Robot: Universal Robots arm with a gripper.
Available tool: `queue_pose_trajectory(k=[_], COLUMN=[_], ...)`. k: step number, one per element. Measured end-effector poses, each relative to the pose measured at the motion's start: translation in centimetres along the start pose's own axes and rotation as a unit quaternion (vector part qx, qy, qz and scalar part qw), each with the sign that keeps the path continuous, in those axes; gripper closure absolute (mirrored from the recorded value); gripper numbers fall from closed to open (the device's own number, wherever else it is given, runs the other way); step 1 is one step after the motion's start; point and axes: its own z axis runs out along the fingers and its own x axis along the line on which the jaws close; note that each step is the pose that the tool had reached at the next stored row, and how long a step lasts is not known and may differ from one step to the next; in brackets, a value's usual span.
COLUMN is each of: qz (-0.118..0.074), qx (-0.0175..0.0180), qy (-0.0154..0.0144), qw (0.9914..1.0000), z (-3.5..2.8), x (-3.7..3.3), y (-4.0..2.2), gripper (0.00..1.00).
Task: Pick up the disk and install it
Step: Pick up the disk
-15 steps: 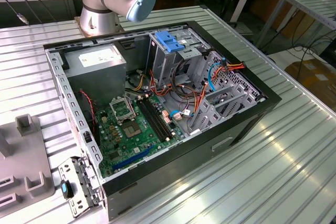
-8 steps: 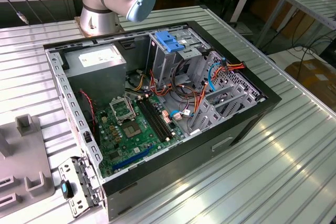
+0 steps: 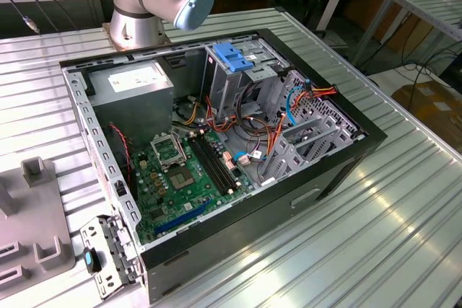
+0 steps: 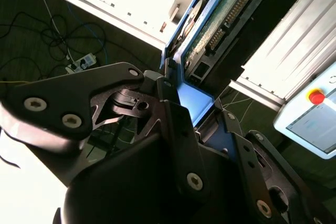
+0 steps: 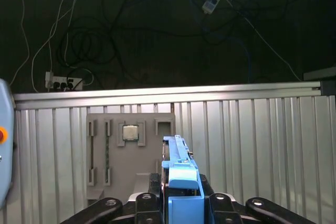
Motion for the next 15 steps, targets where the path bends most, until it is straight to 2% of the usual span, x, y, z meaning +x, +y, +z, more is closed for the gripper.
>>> queue_pose_trajectory(k=[3, 15], qz=[0.000, 0.000], qx=[0.0000, 0.0000], qy=[0.0000, 0.0000], qw=[1.00000, 1.00000], z=[-0.01, -0.04], x=[-0.03, -0.11], y=[-0.54, -1.96], gripper=[0.63, 0.63])
